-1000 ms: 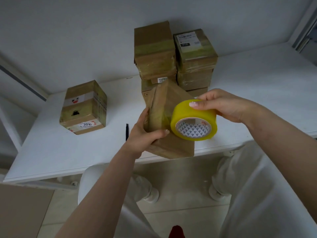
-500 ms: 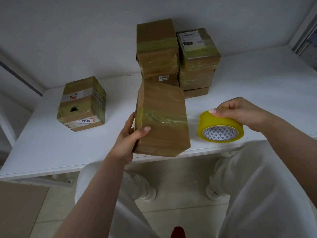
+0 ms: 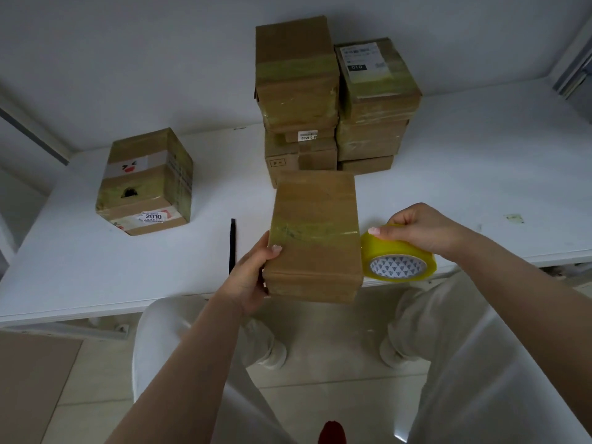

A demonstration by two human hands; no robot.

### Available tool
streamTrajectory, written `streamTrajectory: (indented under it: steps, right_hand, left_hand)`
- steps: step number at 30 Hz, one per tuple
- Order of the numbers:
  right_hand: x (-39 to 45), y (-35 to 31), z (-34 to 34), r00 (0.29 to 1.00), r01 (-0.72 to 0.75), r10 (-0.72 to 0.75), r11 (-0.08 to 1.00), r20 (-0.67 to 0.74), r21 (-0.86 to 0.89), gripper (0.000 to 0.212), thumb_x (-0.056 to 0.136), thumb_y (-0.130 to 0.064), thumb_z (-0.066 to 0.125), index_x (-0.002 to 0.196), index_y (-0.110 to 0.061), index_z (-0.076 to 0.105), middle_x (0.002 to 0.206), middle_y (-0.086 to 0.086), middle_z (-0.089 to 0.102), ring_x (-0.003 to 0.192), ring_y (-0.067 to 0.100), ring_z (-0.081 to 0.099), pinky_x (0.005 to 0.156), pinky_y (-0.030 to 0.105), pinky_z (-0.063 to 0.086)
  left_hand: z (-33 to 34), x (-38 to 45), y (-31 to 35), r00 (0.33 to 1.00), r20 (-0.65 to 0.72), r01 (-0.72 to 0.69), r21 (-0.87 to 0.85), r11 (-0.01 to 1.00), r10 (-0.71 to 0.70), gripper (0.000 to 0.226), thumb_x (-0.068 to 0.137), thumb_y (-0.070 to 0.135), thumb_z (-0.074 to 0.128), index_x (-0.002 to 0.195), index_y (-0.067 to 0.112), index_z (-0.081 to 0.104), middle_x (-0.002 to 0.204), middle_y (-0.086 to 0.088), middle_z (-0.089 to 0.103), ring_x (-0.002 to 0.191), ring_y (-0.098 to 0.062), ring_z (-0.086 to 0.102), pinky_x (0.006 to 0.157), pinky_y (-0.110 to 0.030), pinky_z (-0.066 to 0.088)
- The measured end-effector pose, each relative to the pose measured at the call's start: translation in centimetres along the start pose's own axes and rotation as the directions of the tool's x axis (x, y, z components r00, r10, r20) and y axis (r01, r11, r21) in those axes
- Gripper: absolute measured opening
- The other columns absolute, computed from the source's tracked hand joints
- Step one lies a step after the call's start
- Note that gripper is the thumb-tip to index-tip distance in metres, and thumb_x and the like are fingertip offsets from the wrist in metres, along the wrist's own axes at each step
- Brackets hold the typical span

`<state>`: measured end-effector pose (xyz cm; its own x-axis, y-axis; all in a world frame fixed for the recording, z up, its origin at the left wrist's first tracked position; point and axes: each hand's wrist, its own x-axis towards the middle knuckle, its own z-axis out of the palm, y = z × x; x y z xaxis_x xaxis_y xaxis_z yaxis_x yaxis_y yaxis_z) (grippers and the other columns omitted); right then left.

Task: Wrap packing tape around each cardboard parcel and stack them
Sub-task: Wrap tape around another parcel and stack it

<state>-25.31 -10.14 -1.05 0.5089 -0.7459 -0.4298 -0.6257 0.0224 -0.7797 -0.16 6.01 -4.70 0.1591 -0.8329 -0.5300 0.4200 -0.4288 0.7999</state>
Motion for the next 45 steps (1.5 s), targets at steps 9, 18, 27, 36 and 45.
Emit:
streamTrajectory:
  steps: [9,18,27,36,45]
  right_hand:
    - [0.0,-0.4,1.6,0.999,-0.017,0.021,0.995,0.044,-0.094,0.039,0.082,-0.048,0.070,0.083,-0.009,0.072,0.081,0.008,0.069,0.078,0.025,0.067,0.068,0.030,0.050]
    - [0.0,1.1,1.2,1.000,0.023,-0.016,0.856,0.017,-0.516,0.028,0.083,-0.059,0.064,0.104,-0.042,0.061,0.123,-0.013,0.057,0.113,0.015,0.055,0.093,0.036,0.045]
    - [0.3,2.1,1.0,0.999,0.043,-0.035,0.924,0.029,-0.380,0.013,0.085,-0.053,0.065,0.093,-0.045,0.071,0.109,-0.018,0.066,0.106,0.011,0.059,0.095,0.039,0.047]
    - [0.7,2.1,0.9,1.000,0.017,-0.015,0.929,0.008,-0.370,0.015,0.082,-0.053,0.067,0.095,-0.047,0.072,0.107,-0.023,0.068,0.106,0.005,0.059,0.095,0.035,0.047]
    - [-0.2,2.1,1.2,0.999,0.004,-0.021,0.931,-0.042,-0.365,0.018,0.087,-0.051,0.062,0.102,-0.045,0.072,0.115,-0.019,0.066,0.110,0.010,0.058,0.094,0.034,0.046]
  left_hand:
    - [6.3,0.1,3.0,0.868,-0.023,-0.077,0.981,0.180,0.495,0.068,0.102,0.049,0.025,0.155,0.022,-0.009,0.162,-0.002,-0.016,0.147,-0.022,-0.020,0.115,-0.043,-0.010]
    - [7.3,3.0,0.2,0.943,0.072,-0.005,0.979,-0.203,0.324,0.062,0.099,0.058,0.005,0.149,0.037,-0.023,0.160,-0.001,-0.026,0.146,-0.028,-0.026,0.117,-0.057,-0.009]
    - [0.6,3.4,3.3,0.654,-0.370,-0.096,0.824,0.558,0.659,0.039,0.099,0.034,0.051,0.134,0.018,0.053,0.137,-0.005,0.052,0.126,-0.023,0.049,0.106,-0.037,0.041]
    - [-5.6,7.3,0.3,0.694,-0.609,0.471,0.787,0.398,0.384,0.034,0.092,0.003,0.040,0.124,-0.008,0.043,0.128,-0.029,0.047,0.119,-0.044,0.046,0.101,-0.049,0.039]
    - [-3.9,2.9,4.2,0.704,-0.464,0.159,0.841,0.517,0.538,0.029,0.097,-0.002,0.035,0.123,-0.003,0.050,0.127,-0.024,0.045,0.102,-0.038,0.053,0.085,-0.042,0.044]
